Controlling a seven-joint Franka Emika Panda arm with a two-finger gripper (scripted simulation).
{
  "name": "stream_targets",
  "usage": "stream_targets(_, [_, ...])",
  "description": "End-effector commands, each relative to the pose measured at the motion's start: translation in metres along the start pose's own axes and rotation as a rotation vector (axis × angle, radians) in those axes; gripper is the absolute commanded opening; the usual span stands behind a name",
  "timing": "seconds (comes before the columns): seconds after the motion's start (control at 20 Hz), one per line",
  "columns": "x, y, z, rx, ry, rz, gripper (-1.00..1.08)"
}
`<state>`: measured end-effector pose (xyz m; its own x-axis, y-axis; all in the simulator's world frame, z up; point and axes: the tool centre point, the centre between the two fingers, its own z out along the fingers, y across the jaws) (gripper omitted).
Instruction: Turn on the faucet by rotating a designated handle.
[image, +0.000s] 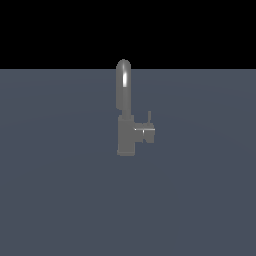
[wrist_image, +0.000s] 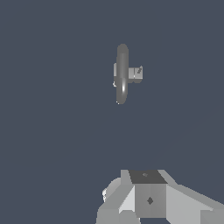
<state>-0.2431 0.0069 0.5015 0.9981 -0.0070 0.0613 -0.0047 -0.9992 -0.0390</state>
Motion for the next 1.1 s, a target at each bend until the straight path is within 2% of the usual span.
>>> stream_targets(0.0, [0.000, 0.000, 0.000, 0.000, 0.000, 0.000, -1.00])
stream_targets(0.3, [0.005, 0.000, 0.001, 0.011, -0.012, 0.013, -1.00])
stream_targets(0.55, [0.017, 0.002, 0.004, 0.037, -0.039, 0.043, -1.00])
stream_targets(1.05, [0.061, 0.008, 0.017, 0.138, -0.148, 0.159, -1.00])
